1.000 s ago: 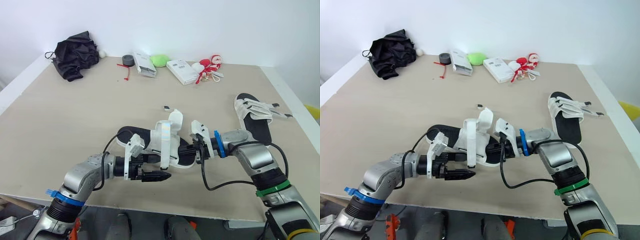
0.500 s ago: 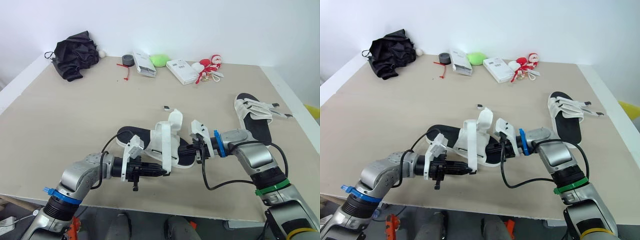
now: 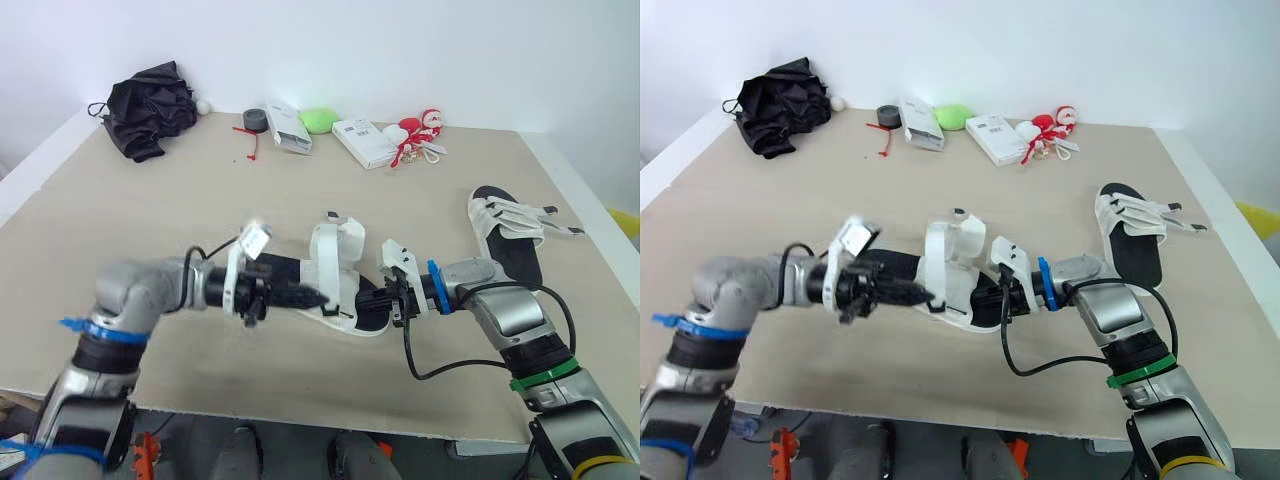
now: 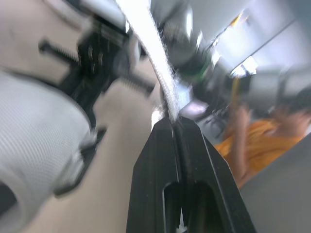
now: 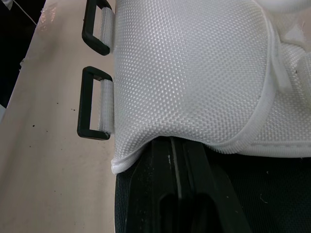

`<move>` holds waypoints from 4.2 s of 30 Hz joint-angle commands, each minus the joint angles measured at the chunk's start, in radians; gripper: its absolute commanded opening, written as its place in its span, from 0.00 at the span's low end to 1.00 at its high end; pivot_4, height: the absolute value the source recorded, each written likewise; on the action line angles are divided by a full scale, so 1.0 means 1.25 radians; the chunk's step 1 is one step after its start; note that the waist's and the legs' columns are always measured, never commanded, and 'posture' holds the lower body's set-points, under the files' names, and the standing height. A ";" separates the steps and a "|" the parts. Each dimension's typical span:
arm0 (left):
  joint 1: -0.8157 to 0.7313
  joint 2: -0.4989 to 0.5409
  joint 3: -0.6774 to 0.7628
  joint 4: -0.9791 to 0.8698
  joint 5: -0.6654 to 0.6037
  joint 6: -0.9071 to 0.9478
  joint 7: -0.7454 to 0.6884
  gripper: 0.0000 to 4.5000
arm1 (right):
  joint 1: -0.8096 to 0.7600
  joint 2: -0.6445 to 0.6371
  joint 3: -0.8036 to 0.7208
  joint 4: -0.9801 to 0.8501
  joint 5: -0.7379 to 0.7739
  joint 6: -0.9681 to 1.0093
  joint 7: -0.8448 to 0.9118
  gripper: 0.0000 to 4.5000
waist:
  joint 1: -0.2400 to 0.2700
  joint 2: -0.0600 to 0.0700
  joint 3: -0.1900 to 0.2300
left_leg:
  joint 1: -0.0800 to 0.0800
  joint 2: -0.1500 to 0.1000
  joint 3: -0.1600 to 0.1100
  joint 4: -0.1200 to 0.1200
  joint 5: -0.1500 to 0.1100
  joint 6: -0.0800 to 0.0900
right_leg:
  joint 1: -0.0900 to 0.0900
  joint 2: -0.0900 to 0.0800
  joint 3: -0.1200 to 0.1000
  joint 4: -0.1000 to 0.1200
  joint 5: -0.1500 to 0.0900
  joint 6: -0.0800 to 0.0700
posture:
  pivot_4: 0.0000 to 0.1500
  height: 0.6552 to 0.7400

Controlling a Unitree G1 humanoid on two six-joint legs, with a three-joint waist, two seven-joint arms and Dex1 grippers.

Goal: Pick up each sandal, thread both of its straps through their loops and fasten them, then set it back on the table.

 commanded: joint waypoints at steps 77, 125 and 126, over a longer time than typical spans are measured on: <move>-0.122 -0.101 -0.057 0.219 0.282 -0.188 -0.091 0.38 | 0.011 0.015 0.039 0.033 -0.030 0.021 -0.009 0.00 | -0.001 0.000 0.000 | -0.001 0.003 0.000 0.004 0.000 0.000 | 0.000 0.003 0.001 0.001 0.003 0.000 | 1.00 0.91; 0.279 0.097 -0.085 -0.027 0.441 -0.775 -0.281 0.57 | 0.010 0.020 0.033 0.026 -0.025 0.026 -0.009 0.00 | 0.001 0.001 0.000 | 0.000 0.005 0.004 0.002 0.000 0.000 | -0.002 0.003 0.003 0.001 0.000 -0.005 | 1.00 0.91; 0.282 0.082 -0.095 -0.024 0.451 -0.782 -0.267 0.57 | 0.010 0.021 0.033 0.026 -0.025 0.026 -0.010 0.00 | 0.001 0.001 0.000 | 0.000 0.005 0.004 0.002 0.000 0.000 | -0.002 0.003 0.003 0.001 0.000 -0.006 | 1.00 0.91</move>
